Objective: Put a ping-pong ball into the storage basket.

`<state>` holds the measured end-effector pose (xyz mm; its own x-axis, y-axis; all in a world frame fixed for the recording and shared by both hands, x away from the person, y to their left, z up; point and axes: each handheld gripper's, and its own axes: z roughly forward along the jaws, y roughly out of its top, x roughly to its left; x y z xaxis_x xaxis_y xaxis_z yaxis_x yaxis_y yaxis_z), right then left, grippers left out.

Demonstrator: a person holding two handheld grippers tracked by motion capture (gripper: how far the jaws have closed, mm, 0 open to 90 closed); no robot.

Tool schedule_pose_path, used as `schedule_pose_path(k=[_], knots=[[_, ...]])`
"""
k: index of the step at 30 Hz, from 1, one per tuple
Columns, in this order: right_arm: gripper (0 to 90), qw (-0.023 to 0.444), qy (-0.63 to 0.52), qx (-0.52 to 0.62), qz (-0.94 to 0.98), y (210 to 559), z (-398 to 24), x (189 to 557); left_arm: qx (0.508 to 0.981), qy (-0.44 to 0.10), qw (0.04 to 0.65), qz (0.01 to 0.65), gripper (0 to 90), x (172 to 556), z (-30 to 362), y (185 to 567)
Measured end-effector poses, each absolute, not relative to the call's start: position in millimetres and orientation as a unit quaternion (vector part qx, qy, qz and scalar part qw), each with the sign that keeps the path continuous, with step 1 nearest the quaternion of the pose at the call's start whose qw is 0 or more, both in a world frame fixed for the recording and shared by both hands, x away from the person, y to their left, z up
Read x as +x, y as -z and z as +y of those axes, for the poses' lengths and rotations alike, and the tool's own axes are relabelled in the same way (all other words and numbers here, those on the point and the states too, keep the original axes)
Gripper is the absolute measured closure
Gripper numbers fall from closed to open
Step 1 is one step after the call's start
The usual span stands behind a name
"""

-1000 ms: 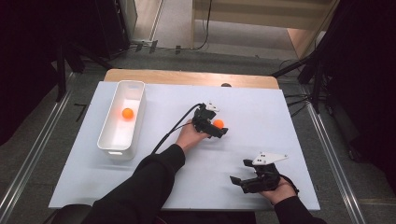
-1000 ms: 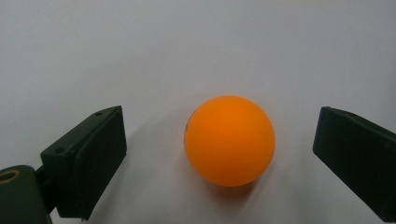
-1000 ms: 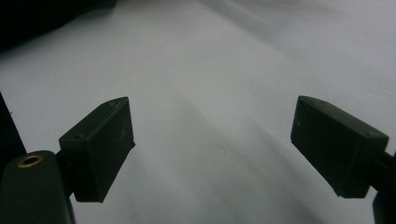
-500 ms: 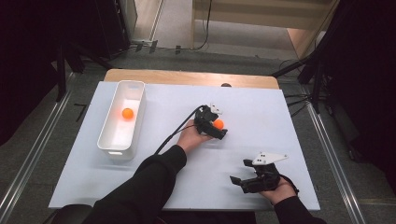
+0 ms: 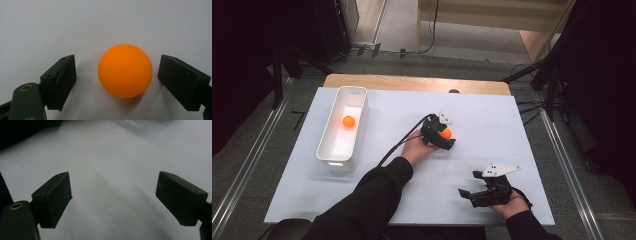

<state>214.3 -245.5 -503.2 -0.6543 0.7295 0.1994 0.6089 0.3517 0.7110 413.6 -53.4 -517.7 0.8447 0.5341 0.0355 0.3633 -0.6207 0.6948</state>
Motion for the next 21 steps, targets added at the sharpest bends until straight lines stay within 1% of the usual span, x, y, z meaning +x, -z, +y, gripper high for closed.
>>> schedule_pose_path(k=[2, 5, 7, 9, 12, 15, 21], knots=[[11.8, 0.077, -0.397, 0.409, 0.818, 503.3, -245.5, 214.3, 0.891, -0.120, 0.360, 0.250, 18.3, 412.3, -52.7, 517.3], [11.8, 0.076, -0.397, 0.409, 0.818, 503.2, -245.3, 214.1, 0.890, -0.121, 0.369, 0.238, 33.7, 408.5, -51.3, 516.8], [11.8, 0.077, -0.397, 0.409, 0.818, 503.2, -245.4, 214.1, 0.889, -0.119, 0.372, 0.238, 37.4, 407.5, -51.4, 516.9], [11.8, 0.077, -0.396, 0.409, 0.818, 503.2, -245.4, 214.1, 0.889, -0.118, 0.373, 0.240, 38.6, 407.6, -50.8, 516.6], [11.8, 0.075, -0.396, 0.409, 0.819, 502.9, -244.9, 213.8, 0.884, -0.121, 0.376, 0.249, 46.7, 407.1, -50.1, 516.7], [11.8, 0.075, -0.397, 0.408, 0.819, 503.1, -245.1, 214.1, 0.883, -0.124, 0.376, 0.251, 50.0, 406.9, -50.0, 516.6], [11.8, 0.074, -0.398, 0.409, 0.818, 503.0, -244.8, 214.0, 0.884, -0.123, 0.375, 0.251, 50.7, 407.1, -49.6, 516.4]])
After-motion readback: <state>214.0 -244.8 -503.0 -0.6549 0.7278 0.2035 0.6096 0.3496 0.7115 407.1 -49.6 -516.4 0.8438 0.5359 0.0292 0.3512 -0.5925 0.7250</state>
